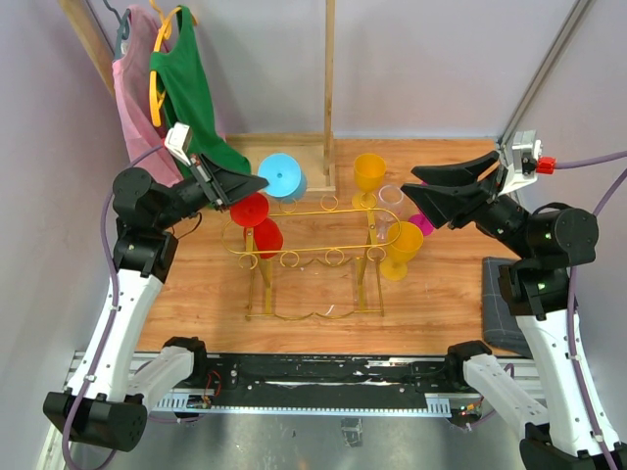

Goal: Place the wine glass upside down on the wine glass rack

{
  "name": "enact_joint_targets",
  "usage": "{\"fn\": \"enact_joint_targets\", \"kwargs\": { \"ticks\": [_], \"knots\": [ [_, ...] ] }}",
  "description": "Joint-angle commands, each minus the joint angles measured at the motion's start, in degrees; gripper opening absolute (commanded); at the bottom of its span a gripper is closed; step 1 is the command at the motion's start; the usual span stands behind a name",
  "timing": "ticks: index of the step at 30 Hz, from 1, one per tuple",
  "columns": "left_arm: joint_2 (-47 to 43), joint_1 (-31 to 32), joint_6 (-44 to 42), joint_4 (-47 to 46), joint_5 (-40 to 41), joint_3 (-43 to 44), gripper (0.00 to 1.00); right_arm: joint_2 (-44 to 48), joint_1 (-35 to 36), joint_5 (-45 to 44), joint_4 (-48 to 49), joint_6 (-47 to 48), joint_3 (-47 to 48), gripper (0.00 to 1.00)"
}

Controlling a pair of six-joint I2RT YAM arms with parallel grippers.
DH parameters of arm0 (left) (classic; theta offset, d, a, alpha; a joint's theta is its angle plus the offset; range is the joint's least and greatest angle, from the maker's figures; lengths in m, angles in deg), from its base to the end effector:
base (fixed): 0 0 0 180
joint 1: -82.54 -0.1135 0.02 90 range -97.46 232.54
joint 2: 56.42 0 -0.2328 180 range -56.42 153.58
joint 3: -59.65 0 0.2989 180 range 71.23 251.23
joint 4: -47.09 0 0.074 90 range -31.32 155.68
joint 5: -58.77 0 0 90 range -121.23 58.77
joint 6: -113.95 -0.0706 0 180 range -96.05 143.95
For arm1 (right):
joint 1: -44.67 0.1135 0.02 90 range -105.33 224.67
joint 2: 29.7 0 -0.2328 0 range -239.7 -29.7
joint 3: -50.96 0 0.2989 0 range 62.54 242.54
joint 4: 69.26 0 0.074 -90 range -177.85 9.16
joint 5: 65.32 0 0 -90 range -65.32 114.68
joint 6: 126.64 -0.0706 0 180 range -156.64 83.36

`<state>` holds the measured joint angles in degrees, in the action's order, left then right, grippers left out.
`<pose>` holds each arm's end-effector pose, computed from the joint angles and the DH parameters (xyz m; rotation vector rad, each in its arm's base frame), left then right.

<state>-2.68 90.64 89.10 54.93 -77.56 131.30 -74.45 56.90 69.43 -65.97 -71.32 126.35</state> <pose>0.2775 -0.0911 0.4146 -0.0430 1.6654 -1.5657 0.1994 0.0941 0.4990 -0.5505 1.1050 1.0989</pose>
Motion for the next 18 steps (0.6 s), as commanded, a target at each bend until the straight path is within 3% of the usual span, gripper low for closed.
{"fn": "enact_joint_targets", "kwargs": {
  "ticks": [1,18],
  "knots": [
    [-1.17,0.51,-1.58,0.6,-2.16,-0.73,0.0,0.21,-0.39,-0.71,1.12,-0.52,-0.42,0.49],
    [0.67,2.33,-4.7,4.72,-1.57,-1.69,0.0,0.28,-0.4,-0.81,1.22,-0.4,-1.12,0.48]
  ]
}}
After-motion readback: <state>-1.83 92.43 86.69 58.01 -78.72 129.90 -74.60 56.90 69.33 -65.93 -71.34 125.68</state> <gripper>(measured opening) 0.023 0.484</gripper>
